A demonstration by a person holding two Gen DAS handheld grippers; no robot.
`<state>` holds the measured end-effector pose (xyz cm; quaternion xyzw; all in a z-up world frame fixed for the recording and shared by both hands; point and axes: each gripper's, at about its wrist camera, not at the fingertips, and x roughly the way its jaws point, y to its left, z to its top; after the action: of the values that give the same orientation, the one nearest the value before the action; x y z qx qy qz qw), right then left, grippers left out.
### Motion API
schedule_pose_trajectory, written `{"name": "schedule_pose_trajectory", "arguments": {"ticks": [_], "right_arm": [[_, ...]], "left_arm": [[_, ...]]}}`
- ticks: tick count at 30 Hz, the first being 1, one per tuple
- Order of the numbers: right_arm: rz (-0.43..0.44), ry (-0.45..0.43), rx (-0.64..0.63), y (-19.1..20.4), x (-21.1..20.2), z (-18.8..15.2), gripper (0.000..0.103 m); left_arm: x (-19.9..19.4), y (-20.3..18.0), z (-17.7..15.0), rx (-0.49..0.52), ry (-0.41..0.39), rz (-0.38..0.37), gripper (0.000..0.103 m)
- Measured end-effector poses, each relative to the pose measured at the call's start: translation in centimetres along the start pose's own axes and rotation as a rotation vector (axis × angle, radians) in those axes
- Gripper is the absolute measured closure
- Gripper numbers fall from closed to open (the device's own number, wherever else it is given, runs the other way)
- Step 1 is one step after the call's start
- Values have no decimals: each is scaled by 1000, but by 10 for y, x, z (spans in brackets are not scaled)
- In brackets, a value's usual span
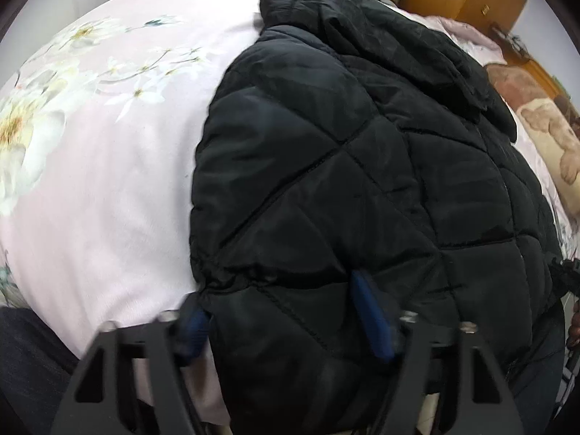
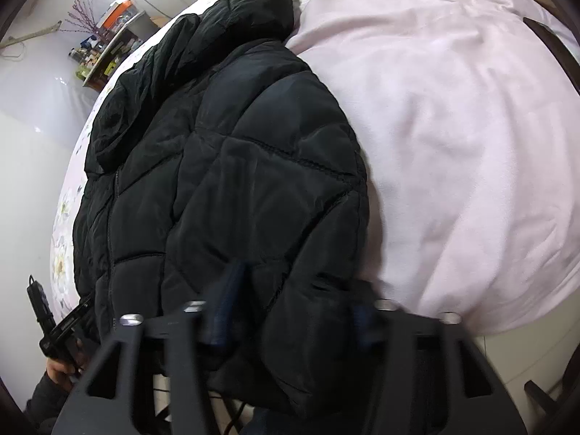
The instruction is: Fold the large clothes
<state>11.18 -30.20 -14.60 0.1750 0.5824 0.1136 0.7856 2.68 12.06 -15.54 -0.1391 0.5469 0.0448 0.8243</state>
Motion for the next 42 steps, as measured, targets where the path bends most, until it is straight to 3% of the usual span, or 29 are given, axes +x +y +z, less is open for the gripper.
{"name": "schedule_pose_trajectory", "arguments": {"ticks": [1,2,4,8,12,18,23,28,35,42], "right_arm": [[11,-10,4,2,-4,1,83],[17,-19,-3,7,-11,2,86],[26,-42,-22,14,-23,4,89],[100,-112,-31,29,-63,4,91],[165,-154,-24,38,-93,-5,91],[199,-172,30,28,-112,-37,91],[200,-206,23,33,-134,-40,91],[229,-260,34,40,-150,-24,91],[269,-316,47,51,-166,-10,91],[313,-338,87,57,-154,40,91]], "left_arm": [[-5,-5,2,18,0,1,69],[-11,-9,4,36,-5,8,82],[-32,-12,10,43,-36,-13,87],[-87,3,21,-21,-150,-123,89],[-130,22,20,-39,-245,-162,89],[-141,43,-8,-81,-238,-231,89],[-156,45,-1,-91,-269,-288,89],[-180,46,9,-88,-322,-326,89],[-194,52,25,-125,-335,-383,89],[-172,54,87,-208,-363,-399,89]]}}
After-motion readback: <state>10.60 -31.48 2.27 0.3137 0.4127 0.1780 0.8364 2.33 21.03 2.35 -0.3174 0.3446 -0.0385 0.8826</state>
